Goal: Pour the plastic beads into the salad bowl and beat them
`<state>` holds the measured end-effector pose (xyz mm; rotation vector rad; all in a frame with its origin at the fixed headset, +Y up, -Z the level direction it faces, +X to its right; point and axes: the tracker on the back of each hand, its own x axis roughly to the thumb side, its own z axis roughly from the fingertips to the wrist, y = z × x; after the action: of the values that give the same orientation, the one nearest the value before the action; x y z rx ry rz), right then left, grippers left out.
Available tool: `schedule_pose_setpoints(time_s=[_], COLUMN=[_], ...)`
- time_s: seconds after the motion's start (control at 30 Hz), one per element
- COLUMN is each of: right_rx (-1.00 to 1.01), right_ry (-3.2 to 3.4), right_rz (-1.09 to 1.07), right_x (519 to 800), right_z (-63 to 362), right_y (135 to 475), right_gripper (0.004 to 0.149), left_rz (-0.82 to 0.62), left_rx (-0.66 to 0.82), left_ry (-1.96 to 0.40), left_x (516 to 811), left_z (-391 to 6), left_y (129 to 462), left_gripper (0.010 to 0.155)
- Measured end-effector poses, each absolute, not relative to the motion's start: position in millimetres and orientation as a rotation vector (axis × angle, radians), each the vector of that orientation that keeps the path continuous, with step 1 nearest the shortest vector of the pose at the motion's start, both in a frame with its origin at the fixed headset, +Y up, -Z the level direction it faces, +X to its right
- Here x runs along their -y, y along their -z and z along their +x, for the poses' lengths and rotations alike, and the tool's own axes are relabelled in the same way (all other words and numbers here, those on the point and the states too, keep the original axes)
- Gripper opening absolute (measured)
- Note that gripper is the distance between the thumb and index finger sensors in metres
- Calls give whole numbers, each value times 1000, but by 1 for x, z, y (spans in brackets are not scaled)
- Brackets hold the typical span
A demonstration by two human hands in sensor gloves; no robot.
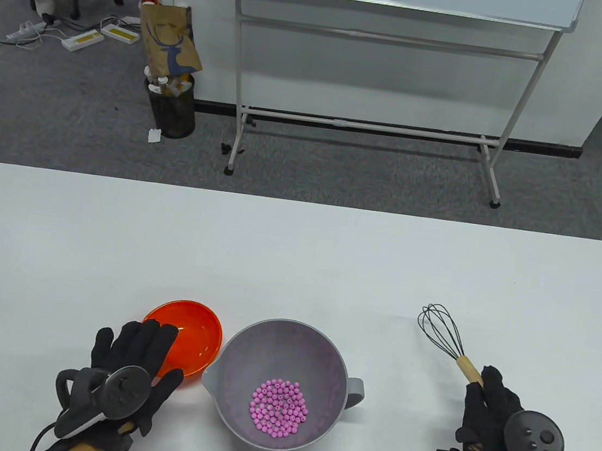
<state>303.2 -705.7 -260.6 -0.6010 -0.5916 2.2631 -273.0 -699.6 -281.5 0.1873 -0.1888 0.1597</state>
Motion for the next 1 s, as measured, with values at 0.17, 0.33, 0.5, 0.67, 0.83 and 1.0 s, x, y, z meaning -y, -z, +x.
schedule_pose_setpoints(time_s=[0.17,0.33,0.5,0.67,0.83,1.0], right_rx=[746,805,748,678,796,873], right_ry=[-2155,-2198,-2358,-2506,-2595,-2686], right_rz=[-342,-43,157,238,259,251], right_x=[657,614,608,633,638,636], right_z=[274,214,154,113,103,103], right_y=[241,231,242,255,244,233], right_gripper=[50,51,49,48,47,45], left_rz=[161,103,-38,-112,-48,-31], left_rx=[177,188,185,164,119,119], left_ry=[-332,-371,-379,-516,-661,-663], left_x=[678,663,686,709,715,716], left_z=[-274,-246,-216,-206,-206,-205], left_y=[285,292,303,308,308,307], left_gripper=[79,86,84,73,58,56])
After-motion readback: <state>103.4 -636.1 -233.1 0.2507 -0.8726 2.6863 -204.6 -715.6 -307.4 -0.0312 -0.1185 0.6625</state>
